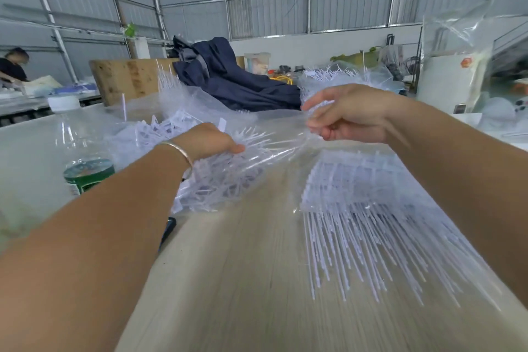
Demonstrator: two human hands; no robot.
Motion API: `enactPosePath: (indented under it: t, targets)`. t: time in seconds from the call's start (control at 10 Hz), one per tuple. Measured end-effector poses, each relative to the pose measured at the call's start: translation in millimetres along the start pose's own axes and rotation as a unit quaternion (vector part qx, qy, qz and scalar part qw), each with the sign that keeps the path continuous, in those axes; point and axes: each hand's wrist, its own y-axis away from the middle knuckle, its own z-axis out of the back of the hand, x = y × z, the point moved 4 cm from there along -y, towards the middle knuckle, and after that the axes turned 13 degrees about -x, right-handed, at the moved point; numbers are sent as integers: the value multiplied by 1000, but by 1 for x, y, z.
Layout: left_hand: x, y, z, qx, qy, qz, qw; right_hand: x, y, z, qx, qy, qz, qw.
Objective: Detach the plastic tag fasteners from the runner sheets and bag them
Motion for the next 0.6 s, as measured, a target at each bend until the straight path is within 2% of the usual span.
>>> enactPosePath:
  t: [0.1, 0.2, 0.3, 0.4, 0.5, 0.6]
  targets:
    - [-19, 19, -39, -34, -260, -144, 954, 15, -2, -19, -18, -88, 59, 994]
    - [-14, 33, -67, -38, -346, -173, 922, 23, -6, -29, -79, -99, 105, 986]
    - [-15, 37, -54, 6, -309, -147, 940, 19, -9, -25, -125, -107, 120, 979]
    - [-24, 34, -27, 101, -284, -152, 941, 7, -7, -12, -152, -36, 116, 981]
    - [-35, 42, 2, 153, -258, -154, 941, -4, 4, -2, -146, 25, 100, 984]
    - [-52, 59, 24, 107, -255, -154, 948, -6, 19, 3, -145, 57, 103, 982]
